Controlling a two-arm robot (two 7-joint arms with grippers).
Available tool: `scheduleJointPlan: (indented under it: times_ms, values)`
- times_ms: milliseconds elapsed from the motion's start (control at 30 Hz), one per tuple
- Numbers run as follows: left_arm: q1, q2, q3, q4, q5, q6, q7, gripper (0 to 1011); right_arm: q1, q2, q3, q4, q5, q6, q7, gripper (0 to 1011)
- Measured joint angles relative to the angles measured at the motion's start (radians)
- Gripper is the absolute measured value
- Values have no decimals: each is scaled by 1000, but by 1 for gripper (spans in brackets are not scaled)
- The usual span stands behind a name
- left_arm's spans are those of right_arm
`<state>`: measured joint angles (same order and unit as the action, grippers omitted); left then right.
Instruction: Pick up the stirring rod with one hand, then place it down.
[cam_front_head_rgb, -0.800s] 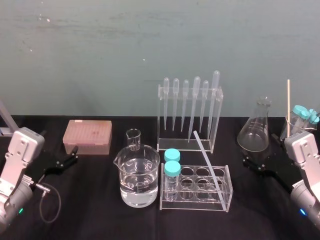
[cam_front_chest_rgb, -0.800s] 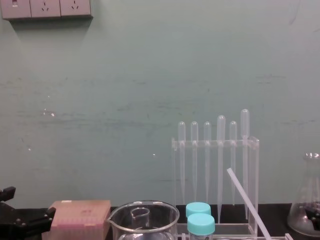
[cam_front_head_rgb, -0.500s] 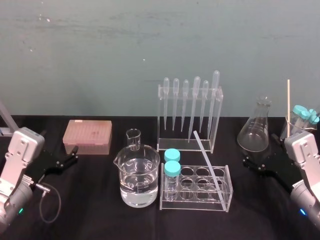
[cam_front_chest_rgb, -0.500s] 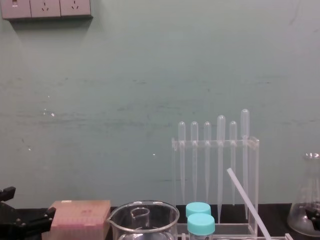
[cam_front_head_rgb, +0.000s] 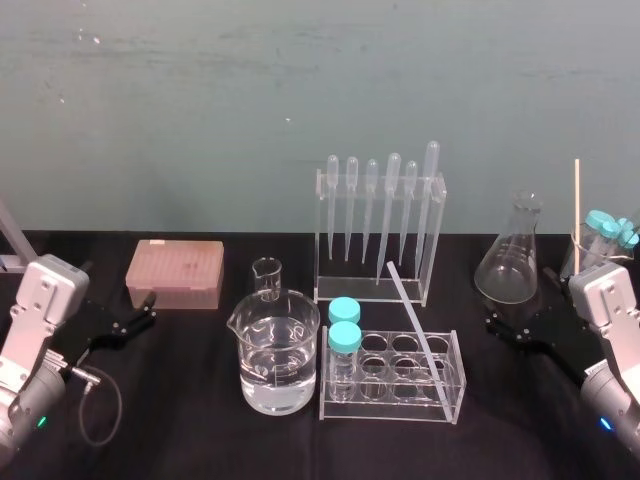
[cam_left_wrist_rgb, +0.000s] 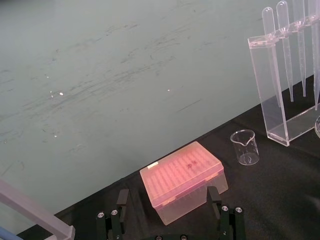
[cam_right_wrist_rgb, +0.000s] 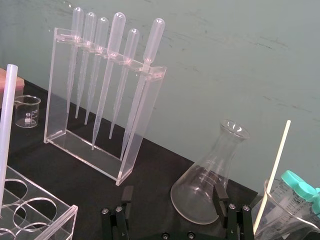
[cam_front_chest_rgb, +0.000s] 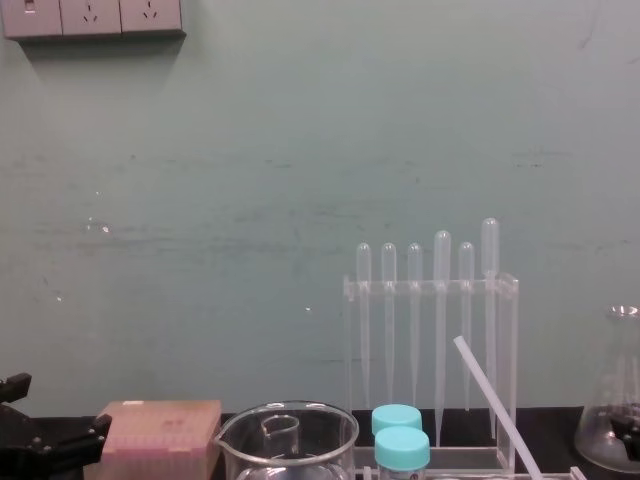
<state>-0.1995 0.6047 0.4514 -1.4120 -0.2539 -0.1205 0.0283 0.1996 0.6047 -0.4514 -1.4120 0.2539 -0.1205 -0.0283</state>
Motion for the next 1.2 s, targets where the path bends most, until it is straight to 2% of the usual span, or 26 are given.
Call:
scheduleJointPlan:
  times_ms: [1200]
  values:
    - [0,0,0,0,0,0,0,1000,0,0,0,0,0,0,0,1000]
